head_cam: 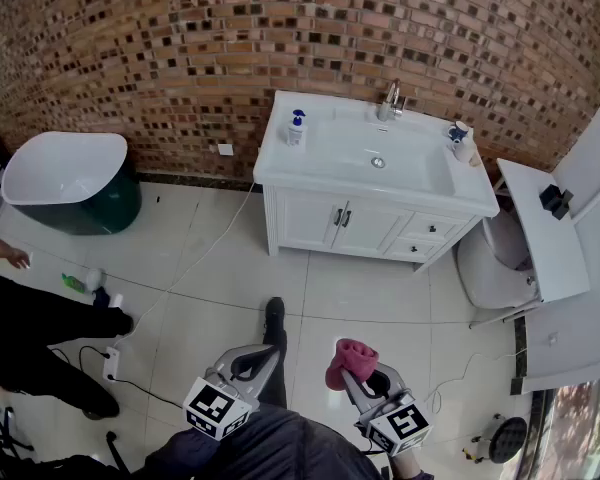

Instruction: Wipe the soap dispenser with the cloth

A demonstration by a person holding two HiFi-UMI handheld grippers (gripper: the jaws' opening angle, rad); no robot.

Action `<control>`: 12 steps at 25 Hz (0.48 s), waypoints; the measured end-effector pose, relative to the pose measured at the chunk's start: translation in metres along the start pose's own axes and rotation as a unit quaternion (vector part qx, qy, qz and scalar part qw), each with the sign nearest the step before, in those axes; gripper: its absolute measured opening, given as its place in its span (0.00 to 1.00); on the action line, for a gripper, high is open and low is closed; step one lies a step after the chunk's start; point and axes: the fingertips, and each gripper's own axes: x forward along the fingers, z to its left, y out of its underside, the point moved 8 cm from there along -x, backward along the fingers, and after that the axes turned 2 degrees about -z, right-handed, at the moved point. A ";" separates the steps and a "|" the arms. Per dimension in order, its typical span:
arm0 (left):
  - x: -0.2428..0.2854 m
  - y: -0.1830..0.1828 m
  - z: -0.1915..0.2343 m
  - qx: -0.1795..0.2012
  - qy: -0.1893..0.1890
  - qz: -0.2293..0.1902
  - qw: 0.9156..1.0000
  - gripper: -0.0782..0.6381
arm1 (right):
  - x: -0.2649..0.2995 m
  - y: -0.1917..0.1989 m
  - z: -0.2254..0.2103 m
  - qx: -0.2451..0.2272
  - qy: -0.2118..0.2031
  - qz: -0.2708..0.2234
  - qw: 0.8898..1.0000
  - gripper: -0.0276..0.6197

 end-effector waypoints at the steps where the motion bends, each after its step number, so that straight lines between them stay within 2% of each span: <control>1: 0.011 -0.004 0.020 -0.001 0.001 -0.001 1.000 0.11 | 0.018 -0.005 -0.010 -0.001 0.003 0.002 1.000 0.15; 7: 0.105 -0.041 0.164 0.002 0.005 -0.015 1.000 0.11 | 0.147 -0.044 -0.093 -0.001 0.015 0.013 1.000 0.15; 12: 0.192 -0.115 0.294 0.014 0.022 -0.017 1.000 0.11 | 0.257 -0.131 -0.177 -0.011 0.035 0.027 0.999 0.15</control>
